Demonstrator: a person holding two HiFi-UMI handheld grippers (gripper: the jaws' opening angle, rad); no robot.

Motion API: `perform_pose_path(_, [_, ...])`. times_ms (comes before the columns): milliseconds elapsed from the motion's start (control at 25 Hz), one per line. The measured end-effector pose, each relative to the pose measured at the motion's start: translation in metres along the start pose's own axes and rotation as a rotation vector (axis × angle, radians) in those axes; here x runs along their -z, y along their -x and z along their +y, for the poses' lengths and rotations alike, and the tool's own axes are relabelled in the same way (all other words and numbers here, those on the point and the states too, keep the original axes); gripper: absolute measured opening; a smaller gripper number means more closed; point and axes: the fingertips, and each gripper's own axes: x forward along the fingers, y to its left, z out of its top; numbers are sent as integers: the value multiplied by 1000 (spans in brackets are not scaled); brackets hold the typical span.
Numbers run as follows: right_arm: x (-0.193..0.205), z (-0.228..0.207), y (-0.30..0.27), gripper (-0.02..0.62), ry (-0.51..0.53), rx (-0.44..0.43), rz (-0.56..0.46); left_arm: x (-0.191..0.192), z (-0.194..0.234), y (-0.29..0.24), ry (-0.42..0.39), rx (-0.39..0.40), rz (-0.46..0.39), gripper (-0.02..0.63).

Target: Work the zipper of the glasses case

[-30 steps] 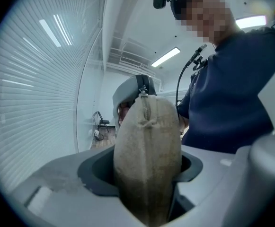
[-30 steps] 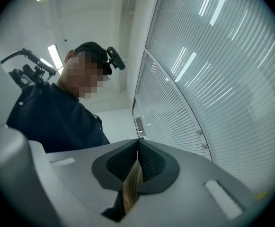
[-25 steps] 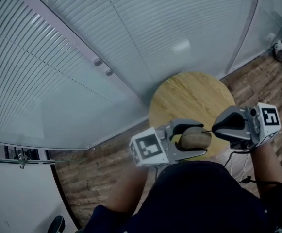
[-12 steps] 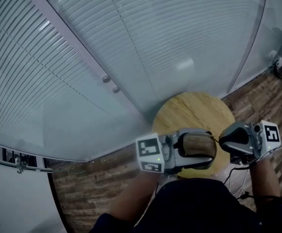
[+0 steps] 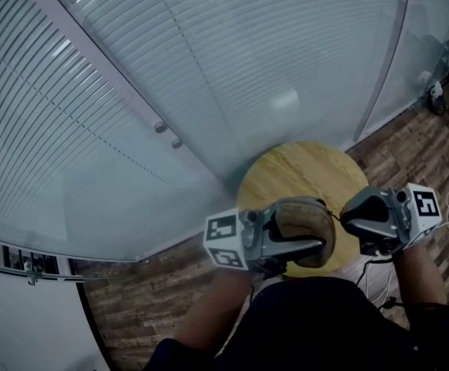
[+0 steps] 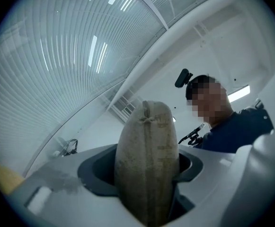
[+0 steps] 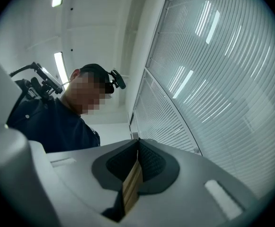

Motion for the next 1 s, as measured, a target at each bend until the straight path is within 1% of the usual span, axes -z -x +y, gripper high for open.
perform_pose_path(160, [0,5,-7,14,14,4,20,-5,-6,0,55,35,-90,302])
perform_pose_path(240, [-2,10,-12,14,20,-6,27,-8,-13,0,73,54,-119,302])
perform_pose_path(400, [-5,22,-17,14,18,-12,21,-7,-23,-2,69,66,-126,301])
perform_pose_path(520, [0,28,-17,14,14,-2,30,-7,-27,2,67,65,-125,301])
perform_pose_path(600, [1,30,-16,14,32,0,33,-10,-30,2,57,63,-117,301])
perform_pose_path(720, [-4,38,-16,14,43,-4,11,-12,-37,-4,54,58,-115,302])
perform_pose_path(920, [5,47,-16,14,47,-9,10,-6,-42,1,70,63,-136,302])
perform_pose_path(1000, [5,51,-19,14,46,-19,23,-12,-44,5,90,71,-180,302])
